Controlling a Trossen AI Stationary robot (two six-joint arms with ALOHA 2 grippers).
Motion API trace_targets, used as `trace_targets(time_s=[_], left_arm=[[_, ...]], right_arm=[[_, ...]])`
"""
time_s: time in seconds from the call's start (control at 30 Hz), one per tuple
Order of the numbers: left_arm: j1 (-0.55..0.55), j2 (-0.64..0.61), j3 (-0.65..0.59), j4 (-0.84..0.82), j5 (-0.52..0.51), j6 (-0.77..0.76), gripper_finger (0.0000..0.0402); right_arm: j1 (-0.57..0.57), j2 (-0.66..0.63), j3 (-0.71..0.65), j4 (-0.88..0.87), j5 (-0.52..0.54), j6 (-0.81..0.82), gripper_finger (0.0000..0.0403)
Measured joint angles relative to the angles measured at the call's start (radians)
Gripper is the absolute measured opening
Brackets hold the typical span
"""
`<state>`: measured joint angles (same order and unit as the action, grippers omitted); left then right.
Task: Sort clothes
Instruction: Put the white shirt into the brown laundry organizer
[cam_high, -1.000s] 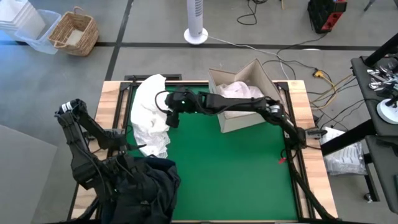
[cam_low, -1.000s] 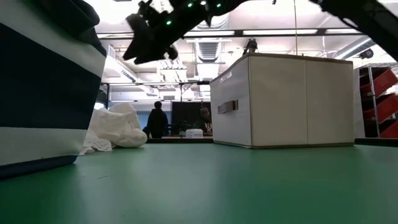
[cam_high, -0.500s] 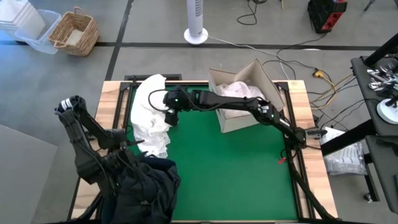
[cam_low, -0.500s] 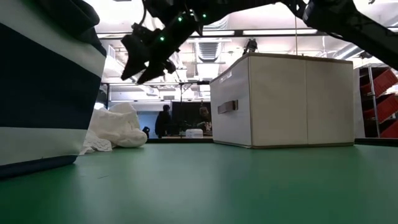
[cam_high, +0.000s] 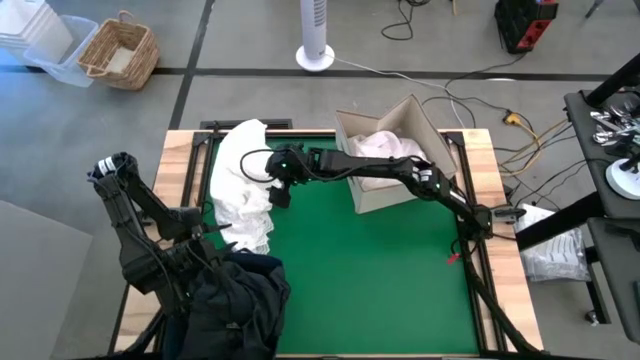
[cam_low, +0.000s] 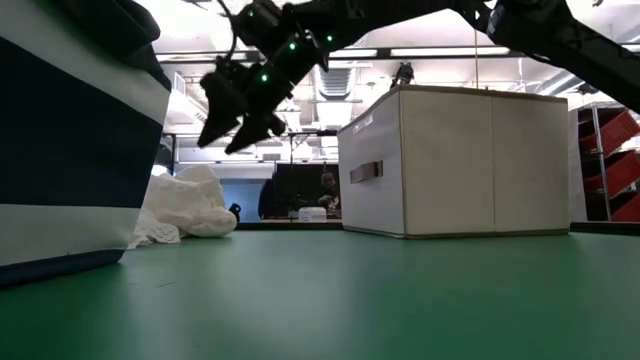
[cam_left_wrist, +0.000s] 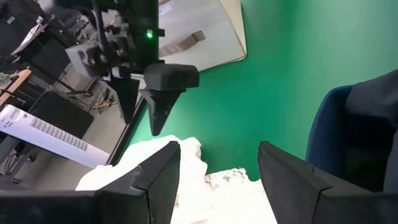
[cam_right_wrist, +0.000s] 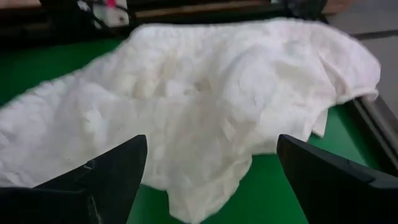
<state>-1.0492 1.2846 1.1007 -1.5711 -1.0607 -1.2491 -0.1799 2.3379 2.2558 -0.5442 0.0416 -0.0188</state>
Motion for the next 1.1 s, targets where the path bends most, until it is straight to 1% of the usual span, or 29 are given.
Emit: trace_targets(time_s=[0.23,0.4,0.67,0.83,1.0,1.1], left_arm=[[0.000,0.000,-0.004,0.000,-0.003,0.000,0.0194],[0.000,0.001,-0.004,0.000,-0.004,0.001,0.0194],[0.000,0.002,-0.004,0.000,-0.006,0.001,0.0194],[0.000,0.002,-0.004,0.000,-0.006,0.001,0.0194],[0.000,0.002,-0.004,0.000,-0.006,0.002,0.0194],[0.000,0.002,-0.004,0.000,-0.006,0.002,0.0194]], right_arm=[[-0.005,0.000,-0.068,0.002,0.001,0.036,0.0353],[-0.008,0.000,-0.082,0.016,0.002,0.052,0.0352],[-0.011,0.002,-0.119,0.085,-0.024,0.074,0.0352],[-0.011,0.002,-0.167,0.174,-0.024,0.064,0.0352],[-0.011,0.002,-0.189,0.236,-0.024,0.064,0.0339],[-0.011,0.002,-0.200,0.241,-0.024,0.076,0.0325]])
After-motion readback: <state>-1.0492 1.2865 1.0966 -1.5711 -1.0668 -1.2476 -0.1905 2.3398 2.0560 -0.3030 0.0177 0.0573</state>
